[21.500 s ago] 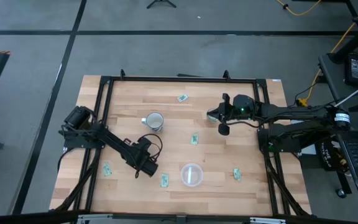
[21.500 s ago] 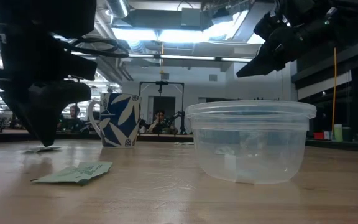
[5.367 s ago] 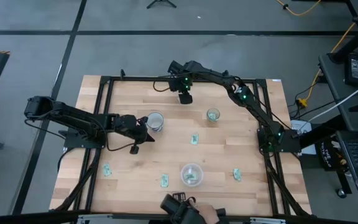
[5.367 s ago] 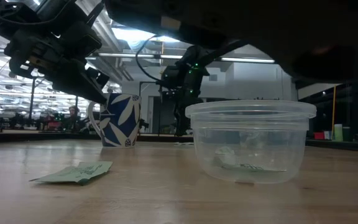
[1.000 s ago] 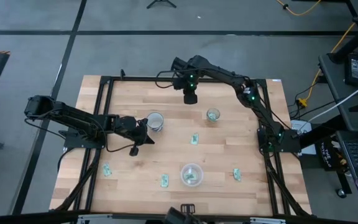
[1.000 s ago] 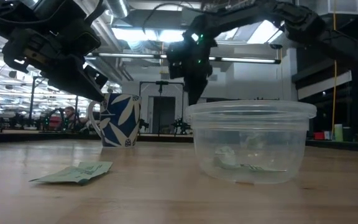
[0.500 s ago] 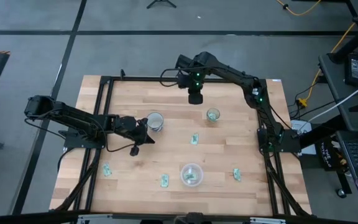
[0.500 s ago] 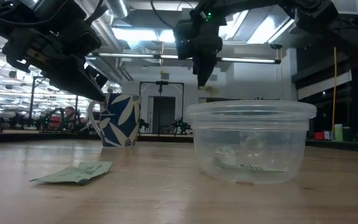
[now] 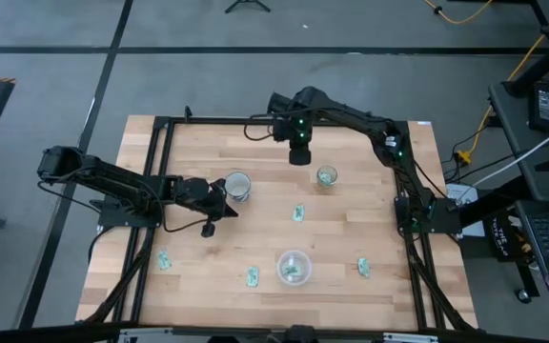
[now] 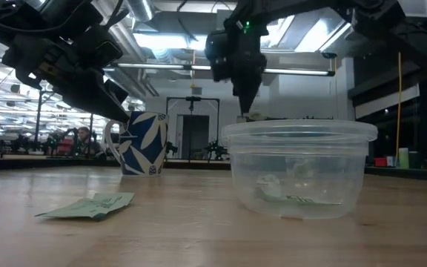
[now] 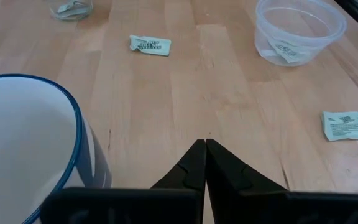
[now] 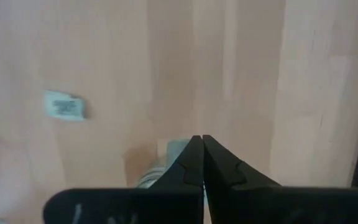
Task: Pick and place Stevia / Truvia into bins
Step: Put the white stevia packet into the transparent glass cup
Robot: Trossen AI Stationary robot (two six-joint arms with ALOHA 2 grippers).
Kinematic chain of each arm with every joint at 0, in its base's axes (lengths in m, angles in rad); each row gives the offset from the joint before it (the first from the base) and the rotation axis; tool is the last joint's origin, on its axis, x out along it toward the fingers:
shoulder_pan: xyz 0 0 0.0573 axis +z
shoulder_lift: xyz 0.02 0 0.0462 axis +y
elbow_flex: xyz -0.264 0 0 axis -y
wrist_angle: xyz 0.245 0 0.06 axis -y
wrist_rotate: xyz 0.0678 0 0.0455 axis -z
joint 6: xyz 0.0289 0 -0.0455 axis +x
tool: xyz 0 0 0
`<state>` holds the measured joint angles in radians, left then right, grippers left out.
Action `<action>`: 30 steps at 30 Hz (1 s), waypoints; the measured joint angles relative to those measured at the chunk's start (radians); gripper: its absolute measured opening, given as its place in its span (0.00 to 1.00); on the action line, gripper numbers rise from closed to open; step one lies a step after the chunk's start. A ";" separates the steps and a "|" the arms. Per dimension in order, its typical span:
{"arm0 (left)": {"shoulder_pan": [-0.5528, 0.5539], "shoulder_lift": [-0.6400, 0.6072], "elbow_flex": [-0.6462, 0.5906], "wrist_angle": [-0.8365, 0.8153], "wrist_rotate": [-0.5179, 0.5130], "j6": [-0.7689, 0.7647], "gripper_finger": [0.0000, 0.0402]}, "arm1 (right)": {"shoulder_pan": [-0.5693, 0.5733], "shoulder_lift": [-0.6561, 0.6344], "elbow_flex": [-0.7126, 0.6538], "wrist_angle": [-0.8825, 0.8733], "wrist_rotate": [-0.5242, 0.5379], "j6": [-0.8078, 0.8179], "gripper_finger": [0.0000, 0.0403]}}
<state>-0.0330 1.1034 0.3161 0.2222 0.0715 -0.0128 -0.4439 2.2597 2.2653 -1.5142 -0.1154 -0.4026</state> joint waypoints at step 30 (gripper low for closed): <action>0.000 0.000 0.000 0.048 -0.054 0.010 0.01 | -0.026 -0.821 -1.258 0.895 0.009 0.213 0.00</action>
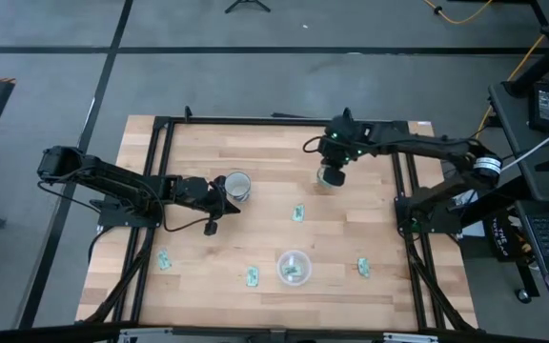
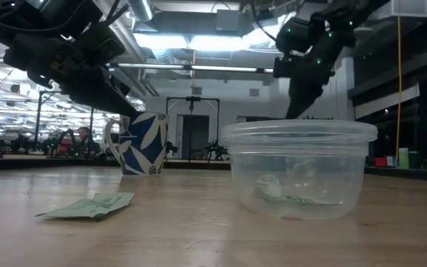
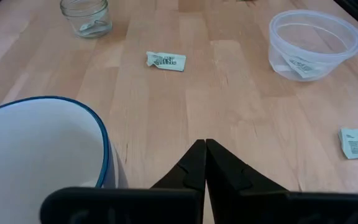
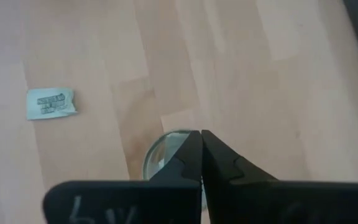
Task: Pick and place Stevia / Truvia into bins
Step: Put the white stevia packet into the transparent glass cup
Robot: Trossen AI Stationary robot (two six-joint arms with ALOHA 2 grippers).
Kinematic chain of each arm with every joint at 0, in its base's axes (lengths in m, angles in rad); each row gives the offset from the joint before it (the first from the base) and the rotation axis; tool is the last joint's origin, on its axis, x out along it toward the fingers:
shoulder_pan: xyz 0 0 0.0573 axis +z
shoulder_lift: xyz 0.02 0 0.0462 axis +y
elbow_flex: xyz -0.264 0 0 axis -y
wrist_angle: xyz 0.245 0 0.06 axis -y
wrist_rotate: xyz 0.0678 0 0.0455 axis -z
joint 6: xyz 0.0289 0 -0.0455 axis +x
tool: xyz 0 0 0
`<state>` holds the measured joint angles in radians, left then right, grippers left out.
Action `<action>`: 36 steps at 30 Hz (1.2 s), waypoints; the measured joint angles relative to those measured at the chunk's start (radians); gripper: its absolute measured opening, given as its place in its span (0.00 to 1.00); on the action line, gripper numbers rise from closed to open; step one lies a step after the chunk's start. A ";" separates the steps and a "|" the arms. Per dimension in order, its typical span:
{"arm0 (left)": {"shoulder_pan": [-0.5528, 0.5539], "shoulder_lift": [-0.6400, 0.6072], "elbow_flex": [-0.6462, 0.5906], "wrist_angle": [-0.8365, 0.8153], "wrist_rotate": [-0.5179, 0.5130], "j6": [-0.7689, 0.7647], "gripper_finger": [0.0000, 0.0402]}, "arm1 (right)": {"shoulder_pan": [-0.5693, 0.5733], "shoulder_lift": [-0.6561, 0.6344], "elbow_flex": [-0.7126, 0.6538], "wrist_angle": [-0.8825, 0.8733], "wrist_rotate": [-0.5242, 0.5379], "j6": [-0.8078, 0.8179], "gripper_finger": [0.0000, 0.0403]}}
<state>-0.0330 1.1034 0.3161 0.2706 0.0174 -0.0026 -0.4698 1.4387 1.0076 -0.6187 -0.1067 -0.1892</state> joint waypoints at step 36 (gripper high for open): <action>0.000 0.000 0.000 0.003 -0.002 -0.013 0.01 | 0.008 0.001 -0.261 0.283 -0.021 0.024 0.00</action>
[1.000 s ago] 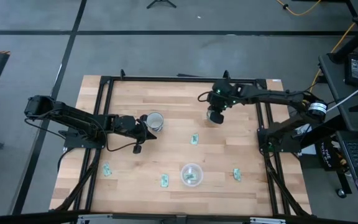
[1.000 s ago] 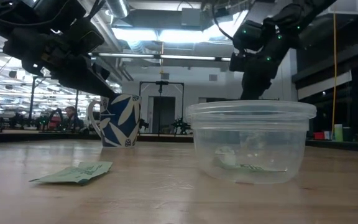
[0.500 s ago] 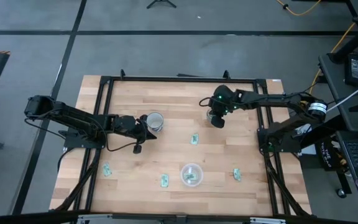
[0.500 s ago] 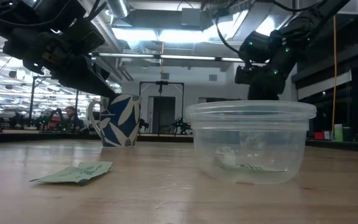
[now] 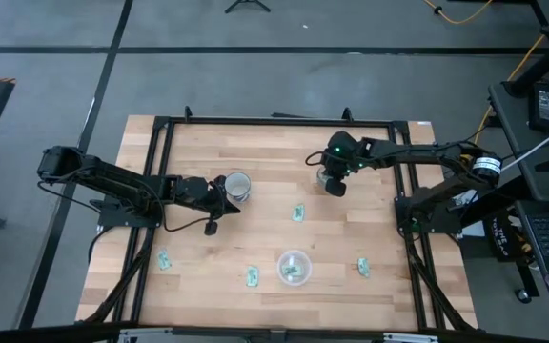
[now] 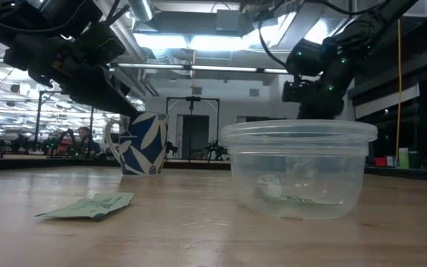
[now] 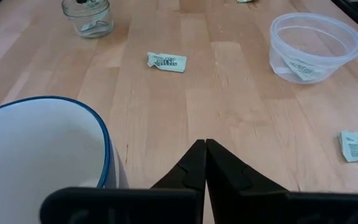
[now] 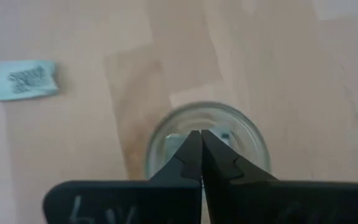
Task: Pick and place Stevia / Truvia into bins
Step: Put the white stevia packet into the transparent glass cup, then put the white stevia packet into the transparent container
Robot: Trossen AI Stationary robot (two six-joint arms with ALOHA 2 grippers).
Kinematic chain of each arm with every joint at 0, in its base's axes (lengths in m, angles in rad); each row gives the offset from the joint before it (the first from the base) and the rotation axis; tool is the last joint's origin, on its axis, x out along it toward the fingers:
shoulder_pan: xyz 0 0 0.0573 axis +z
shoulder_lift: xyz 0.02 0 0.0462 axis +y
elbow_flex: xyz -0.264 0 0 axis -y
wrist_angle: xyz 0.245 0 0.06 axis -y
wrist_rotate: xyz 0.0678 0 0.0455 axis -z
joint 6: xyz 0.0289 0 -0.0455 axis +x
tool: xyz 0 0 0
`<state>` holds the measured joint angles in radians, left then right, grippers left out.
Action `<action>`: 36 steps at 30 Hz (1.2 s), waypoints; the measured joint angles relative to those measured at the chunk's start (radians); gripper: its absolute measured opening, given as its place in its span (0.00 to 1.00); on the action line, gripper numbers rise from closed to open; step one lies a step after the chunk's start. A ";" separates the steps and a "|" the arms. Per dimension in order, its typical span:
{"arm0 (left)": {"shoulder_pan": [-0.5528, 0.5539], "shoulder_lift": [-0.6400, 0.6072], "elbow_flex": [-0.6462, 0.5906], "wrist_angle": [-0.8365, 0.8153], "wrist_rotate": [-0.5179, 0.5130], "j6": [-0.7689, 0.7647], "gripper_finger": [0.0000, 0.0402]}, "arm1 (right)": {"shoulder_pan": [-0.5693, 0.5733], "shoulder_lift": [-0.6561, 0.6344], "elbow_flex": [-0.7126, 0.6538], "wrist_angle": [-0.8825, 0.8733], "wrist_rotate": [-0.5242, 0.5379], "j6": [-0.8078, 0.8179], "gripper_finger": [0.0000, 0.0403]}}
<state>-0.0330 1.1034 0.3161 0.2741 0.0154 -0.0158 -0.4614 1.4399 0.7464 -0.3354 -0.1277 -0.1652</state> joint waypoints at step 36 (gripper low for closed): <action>0.000 0.000 0.000 0.000 0.000 0.002 0.01 | 0.001 0.000 0.094 -0.073 0.021 0.038 0.26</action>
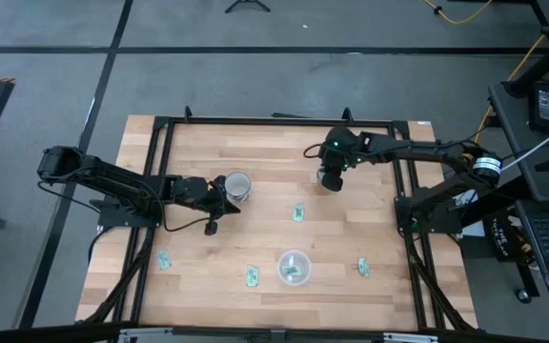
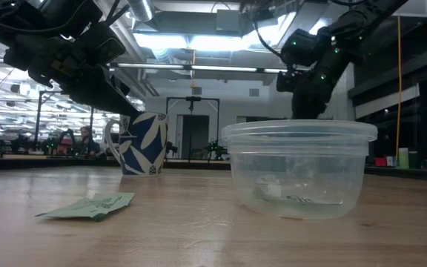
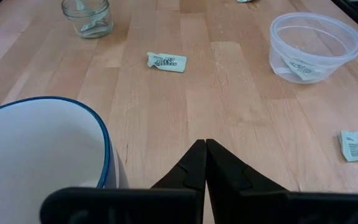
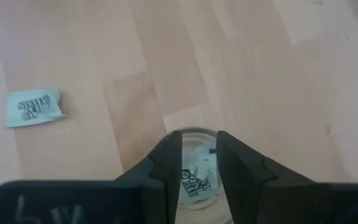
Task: Pick and place Stevia / Truvia into bins
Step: Put the white stevia packet into the transparent container
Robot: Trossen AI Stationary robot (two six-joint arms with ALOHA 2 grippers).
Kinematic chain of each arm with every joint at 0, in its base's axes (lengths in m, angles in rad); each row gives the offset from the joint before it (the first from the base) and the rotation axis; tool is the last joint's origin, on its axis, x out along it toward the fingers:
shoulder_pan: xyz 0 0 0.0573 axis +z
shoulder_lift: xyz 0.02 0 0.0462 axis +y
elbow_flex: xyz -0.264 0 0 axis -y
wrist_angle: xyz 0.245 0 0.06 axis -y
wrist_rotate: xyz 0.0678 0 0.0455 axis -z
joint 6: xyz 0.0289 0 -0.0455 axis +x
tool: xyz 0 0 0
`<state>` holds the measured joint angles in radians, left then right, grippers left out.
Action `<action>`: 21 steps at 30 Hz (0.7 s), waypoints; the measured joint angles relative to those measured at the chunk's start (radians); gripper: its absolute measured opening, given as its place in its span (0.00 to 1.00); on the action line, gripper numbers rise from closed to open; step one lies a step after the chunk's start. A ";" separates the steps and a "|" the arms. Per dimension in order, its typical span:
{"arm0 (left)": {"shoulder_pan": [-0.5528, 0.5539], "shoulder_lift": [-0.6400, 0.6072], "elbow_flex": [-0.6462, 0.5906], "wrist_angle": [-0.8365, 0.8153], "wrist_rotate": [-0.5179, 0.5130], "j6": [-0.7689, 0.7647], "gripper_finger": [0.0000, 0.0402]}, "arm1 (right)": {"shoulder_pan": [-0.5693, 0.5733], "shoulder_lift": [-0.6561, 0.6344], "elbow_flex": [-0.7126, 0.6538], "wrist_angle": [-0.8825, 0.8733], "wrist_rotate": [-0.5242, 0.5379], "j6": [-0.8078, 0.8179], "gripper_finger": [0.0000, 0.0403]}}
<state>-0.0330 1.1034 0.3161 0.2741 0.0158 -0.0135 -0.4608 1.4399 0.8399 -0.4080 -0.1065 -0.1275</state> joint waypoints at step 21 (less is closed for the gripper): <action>0.000 0.000 0.000 0.014 -0.007 0.000 0.01 | 0.320 -0.230 0.058 -0.136 0.150 0.140 0.10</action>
<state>-0.0329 1.1034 0.3161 0.2879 0.0087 -0.0132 -0.1412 1.2098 0.8977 -0.5440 0.0440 0.0124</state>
